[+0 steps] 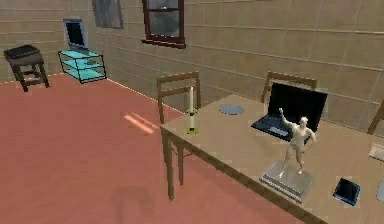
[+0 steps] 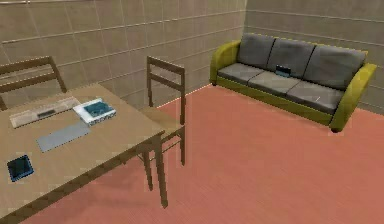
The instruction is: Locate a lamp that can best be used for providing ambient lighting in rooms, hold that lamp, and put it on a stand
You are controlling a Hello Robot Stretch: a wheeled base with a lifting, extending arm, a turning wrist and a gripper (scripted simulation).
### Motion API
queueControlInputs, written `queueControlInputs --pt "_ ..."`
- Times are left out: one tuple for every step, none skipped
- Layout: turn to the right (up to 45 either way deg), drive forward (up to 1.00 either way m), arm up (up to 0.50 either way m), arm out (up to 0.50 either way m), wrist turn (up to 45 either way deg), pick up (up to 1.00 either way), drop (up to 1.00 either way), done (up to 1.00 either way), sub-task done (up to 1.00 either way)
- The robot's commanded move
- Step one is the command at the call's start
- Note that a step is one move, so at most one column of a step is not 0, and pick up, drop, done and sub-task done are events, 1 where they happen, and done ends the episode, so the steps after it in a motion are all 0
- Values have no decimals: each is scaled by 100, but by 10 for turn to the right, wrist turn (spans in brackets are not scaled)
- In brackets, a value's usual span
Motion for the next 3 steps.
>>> queueControlInputs --pt "0 30 0 0 0 0 0 0 0" --pt "-450 0 0 0 0 0 0 0 0" --pt "-390 0 0 0 0 0 0 0 0"
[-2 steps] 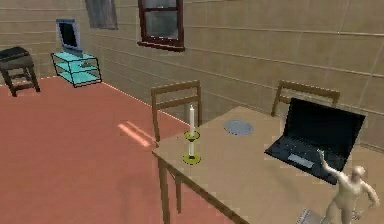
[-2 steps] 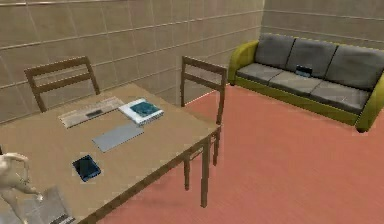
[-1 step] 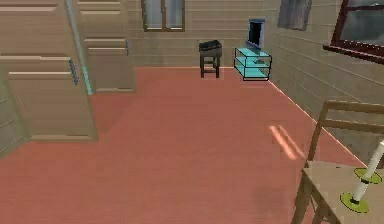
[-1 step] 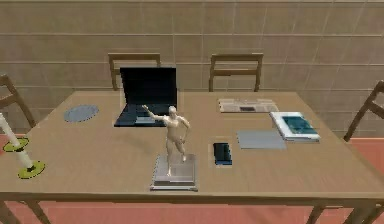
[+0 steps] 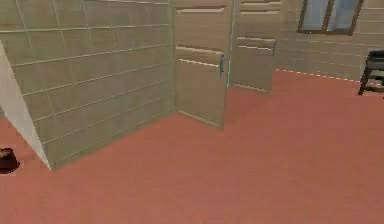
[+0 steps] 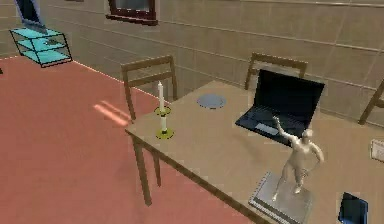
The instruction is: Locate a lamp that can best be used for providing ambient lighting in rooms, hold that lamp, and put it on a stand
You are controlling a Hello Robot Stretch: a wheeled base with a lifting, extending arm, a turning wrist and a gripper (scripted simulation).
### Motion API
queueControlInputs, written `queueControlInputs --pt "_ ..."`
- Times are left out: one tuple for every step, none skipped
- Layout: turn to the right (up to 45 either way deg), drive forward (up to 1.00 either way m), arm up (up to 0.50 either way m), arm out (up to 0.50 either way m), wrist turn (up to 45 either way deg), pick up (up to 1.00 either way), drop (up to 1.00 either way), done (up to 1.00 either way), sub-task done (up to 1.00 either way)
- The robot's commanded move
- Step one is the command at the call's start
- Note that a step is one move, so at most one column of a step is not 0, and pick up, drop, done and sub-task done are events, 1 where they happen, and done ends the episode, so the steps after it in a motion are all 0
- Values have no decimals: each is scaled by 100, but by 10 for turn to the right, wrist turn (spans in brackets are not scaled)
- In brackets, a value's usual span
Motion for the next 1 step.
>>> queueControlInputs --pt "450 0 0 0 0 0 0 0 0"
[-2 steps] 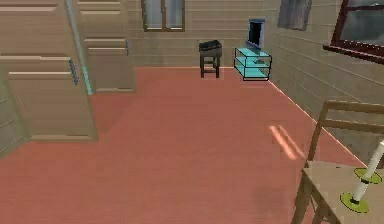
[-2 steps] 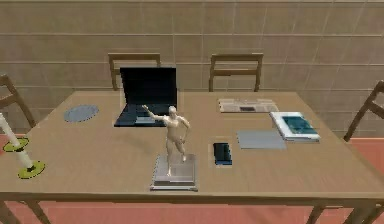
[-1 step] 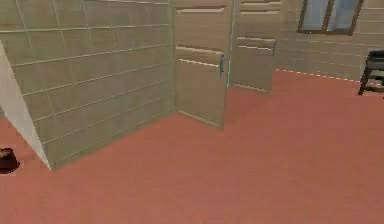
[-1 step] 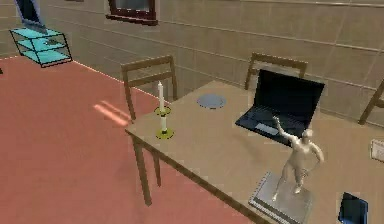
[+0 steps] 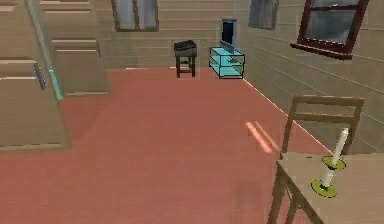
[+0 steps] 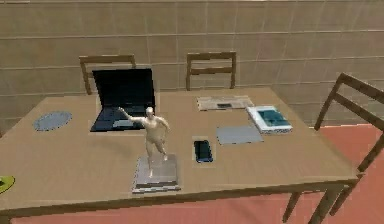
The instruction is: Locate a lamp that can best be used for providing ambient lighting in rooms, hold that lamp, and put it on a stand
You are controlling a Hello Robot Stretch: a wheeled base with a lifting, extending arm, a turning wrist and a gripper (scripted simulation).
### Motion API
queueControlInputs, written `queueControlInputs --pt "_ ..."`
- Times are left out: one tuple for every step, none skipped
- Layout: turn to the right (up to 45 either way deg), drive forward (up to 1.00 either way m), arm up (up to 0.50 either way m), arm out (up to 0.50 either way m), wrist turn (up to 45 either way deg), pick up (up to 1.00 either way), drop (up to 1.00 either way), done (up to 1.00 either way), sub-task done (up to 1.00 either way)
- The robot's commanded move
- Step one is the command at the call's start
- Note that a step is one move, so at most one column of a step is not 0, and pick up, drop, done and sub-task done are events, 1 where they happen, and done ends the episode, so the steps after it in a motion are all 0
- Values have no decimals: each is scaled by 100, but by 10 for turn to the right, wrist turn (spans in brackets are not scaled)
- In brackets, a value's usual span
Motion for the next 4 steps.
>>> queueControlInputs --pt "120 0 0 0 0 0 0 0 0" --pt "0 100 0 0 0 0 0 0 0" --pt "90 0 0 0 0 0 0 0 0" --pt "0 25 0 0 0 0 0 0 0"
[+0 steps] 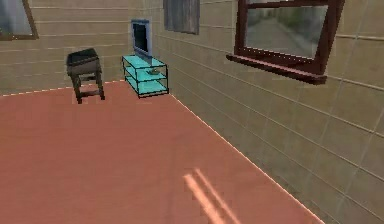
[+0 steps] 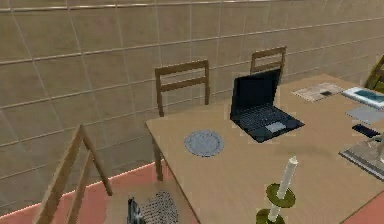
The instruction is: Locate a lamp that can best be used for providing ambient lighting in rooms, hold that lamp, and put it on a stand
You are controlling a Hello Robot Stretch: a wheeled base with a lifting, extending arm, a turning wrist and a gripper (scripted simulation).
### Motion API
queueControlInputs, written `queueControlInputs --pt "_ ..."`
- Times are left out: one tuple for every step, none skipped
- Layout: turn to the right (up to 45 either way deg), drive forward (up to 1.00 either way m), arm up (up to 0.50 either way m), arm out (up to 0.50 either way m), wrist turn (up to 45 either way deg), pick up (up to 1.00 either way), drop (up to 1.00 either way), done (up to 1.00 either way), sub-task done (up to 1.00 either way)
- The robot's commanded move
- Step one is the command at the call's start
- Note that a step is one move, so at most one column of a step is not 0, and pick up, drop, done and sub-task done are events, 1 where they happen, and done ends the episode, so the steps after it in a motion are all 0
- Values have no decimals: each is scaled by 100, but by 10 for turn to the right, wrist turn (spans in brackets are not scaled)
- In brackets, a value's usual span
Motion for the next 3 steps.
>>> queueControlInputs --pt "270 0 0 0 0 0 0 0 0" --pt "0 0 50 0 0 0 0 0 0" --pt "0 0 32 0 0 0 0 0 0"
